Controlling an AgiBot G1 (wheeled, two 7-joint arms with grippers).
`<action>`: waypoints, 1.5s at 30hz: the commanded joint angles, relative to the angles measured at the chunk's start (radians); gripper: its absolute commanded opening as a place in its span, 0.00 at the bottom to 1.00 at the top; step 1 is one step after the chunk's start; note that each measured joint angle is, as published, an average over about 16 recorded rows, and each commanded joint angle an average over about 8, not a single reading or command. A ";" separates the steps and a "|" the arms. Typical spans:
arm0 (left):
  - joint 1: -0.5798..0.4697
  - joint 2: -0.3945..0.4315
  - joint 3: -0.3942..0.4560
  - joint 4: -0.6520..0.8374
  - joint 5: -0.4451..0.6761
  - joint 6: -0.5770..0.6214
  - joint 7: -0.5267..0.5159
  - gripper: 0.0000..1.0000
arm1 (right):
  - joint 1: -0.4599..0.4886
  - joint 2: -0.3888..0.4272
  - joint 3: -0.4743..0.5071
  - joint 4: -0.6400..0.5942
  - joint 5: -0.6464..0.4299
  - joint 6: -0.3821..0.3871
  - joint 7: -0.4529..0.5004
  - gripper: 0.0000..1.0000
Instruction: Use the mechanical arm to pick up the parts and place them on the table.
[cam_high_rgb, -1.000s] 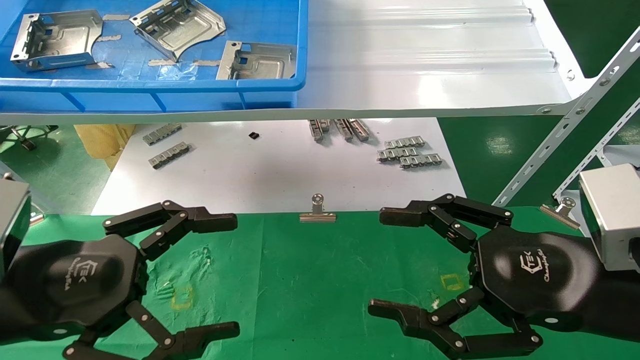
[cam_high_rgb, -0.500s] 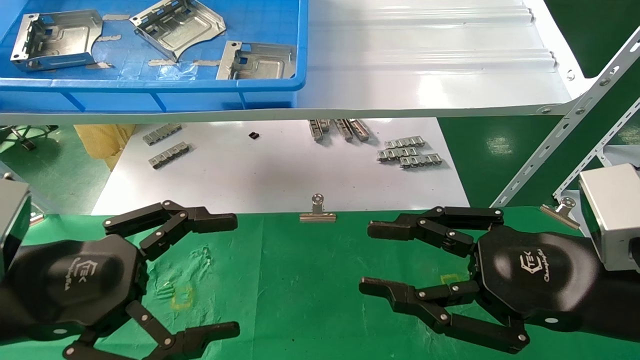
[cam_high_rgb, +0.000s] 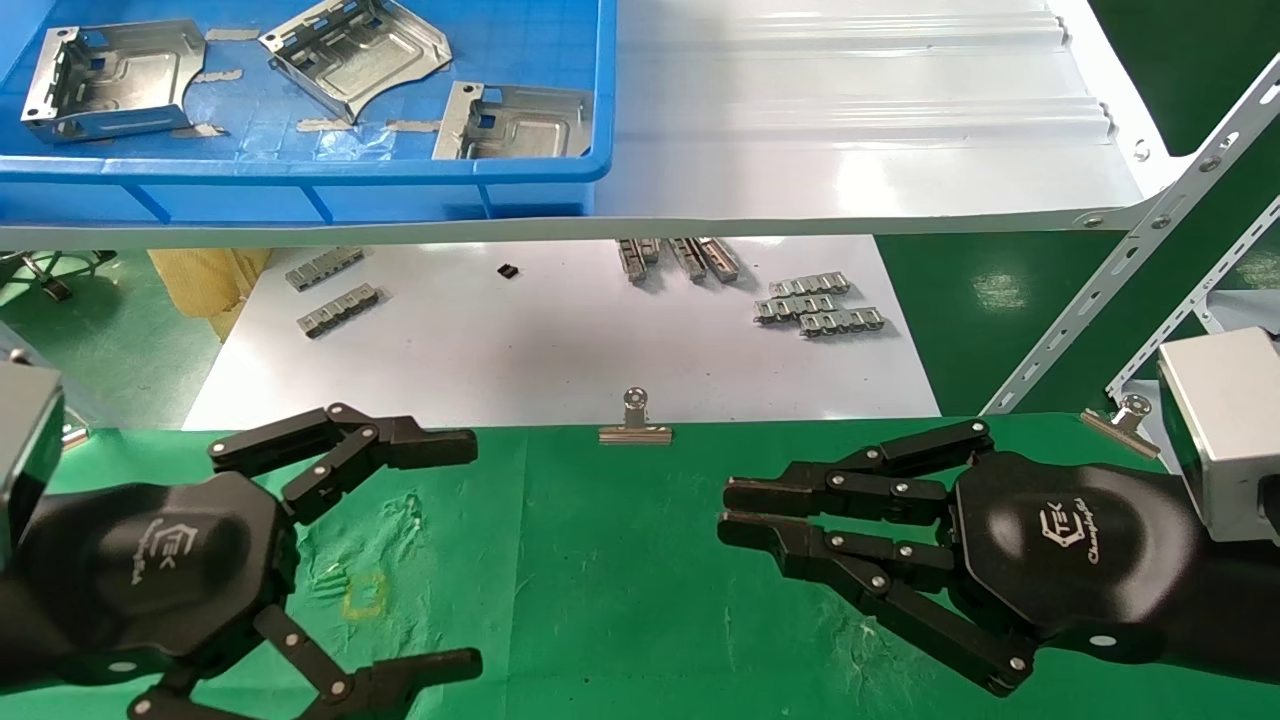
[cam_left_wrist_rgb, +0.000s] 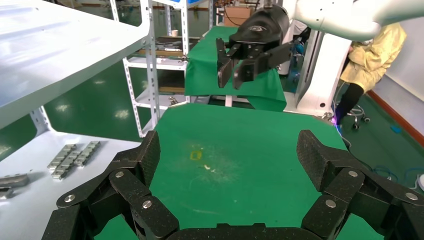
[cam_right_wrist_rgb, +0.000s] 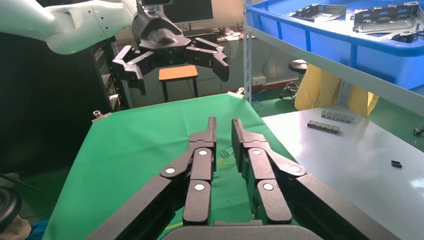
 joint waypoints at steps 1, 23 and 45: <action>-0.013 0.002 -0.006 0.000 -0.006 -0.006 -0.001 1.00 | 0.000 0.000 0.000 0.000 0.000 0.000 0.000 0.00; -0.823 0.441 0.228 1.000 0.604 -0.595 0.075 0.43 | 0.000 0.000 0.000 0.000 0.000 0.000 0.000 0.90; -0.916 0.496 0.272 1.217 0.674 -0.635 0.106 0.00 | 0.000 0.000 0.000 0.000 0.000 0.000 0.000 1.00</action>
